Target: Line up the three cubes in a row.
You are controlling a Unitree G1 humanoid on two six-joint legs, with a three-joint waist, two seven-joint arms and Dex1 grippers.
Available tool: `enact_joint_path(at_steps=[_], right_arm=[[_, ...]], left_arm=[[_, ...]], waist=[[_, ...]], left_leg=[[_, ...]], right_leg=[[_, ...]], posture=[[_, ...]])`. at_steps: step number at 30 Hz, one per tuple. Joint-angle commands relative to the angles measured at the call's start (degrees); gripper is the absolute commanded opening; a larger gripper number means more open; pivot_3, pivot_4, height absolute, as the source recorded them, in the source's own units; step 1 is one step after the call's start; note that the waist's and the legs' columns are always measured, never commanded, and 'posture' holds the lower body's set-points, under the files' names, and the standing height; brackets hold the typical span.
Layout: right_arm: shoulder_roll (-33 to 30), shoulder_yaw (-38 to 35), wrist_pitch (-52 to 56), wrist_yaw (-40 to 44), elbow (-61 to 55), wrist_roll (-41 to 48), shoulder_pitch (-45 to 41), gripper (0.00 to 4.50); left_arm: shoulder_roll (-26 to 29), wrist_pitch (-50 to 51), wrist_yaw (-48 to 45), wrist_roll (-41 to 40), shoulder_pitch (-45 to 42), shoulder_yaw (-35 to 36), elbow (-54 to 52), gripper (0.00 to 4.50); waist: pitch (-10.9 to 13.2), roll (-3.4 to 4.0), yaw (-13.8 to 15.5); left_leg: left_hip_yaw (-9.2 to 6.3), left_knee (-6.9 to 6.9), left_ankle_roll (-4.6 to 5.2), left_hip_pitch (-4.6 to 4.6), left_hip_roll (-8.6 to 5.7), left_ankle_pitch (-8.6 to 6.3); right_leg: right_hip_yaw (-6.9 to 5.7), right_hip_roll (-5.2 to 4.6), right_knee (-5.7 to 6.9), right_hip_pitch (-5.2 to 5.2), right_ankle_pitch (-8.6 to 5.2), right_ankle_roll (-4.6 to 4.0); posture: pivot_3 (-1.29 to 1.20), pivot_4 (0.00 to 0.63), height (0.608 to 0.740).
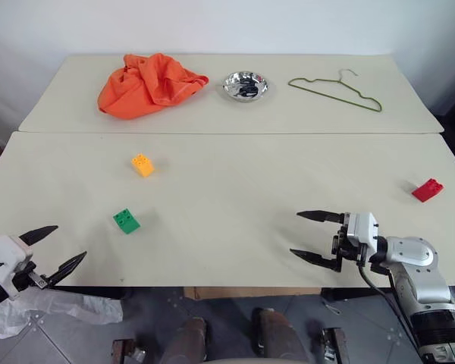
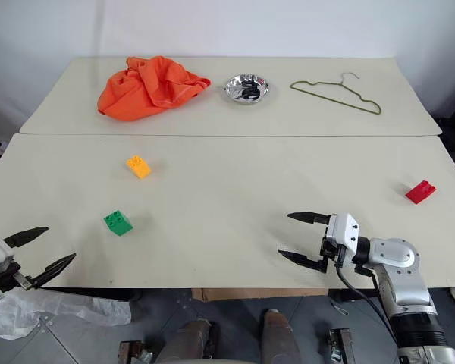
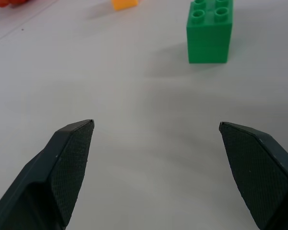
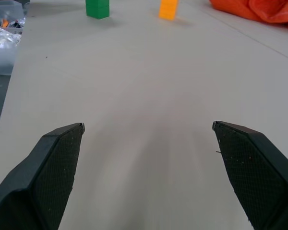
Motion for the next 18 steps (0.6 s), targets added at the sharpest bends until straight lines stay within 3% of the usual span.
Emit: enact_joint_path(at_steps=[1, 7, 12, 18], right_arm=[[1.04, -1.54, -1.19, -1.75, -1.53, 0.62, 0.32, 4.5], [4.84, -4.74, -1.04, -10.32, -3.58, 1.3, 0.84, 4.5], [8.47, -15.18, -2.16, -28.4, -6.03, -1.69, 3.24, 4.5], [12.05, -28.63, -1.91, -50.86, -7.83, -9.75, 10.25, 4.5]], left_arm=[[-0.5, 0.86, 1.71, -1.33, 1.26, 2.11, -2.94, 4.45], [-0.41, 14.91, 4.52, -11.38, -1.35, 2.0, -14.02, 4.45], [-1.26, 18.02, 6.07, -10.92, -10.76, -9.1, -25.33, 4.45], [-3.62, 19.11, 3.42, -6.13, -23.79, -26.55, -26.44, 4.45]], waist=[[0.0, 0.0, 0.11], [-0.01, -0.02, 0.32], [-0.02, 0.01, 1.2], [-0.08, 0.11, 1.62]], left_leg=[[0.0, 0.01, 0.0, 0.0, 0.0, 0.0], [-0.04, 0.13, -0.01, -0.03, 0.01, -0.01], [-0.08, 0.3, -0.01, -0.06, -0.06, -0.04], [0.08, 0.3, -0.01, -0.07, -0.07, -0.07]], right_leg=[[0.0, 0.0, 0.0, 0.0, 0.0, 0.0], [0.07, -0.01, 0.09, 0.02, 0.0, 0.0], [0.04, -0.01, 0.12, 0.07, 0.01, 0.01], [-0.07, 0.14, 0.35, -0.04, 0.01, 0.01]], posture=[[0.0, 0.15, 0.74], [0.0, 0.15, 0.74], [0.0, 0.15, 0.74], [0.0, 0.15, 0.74]])
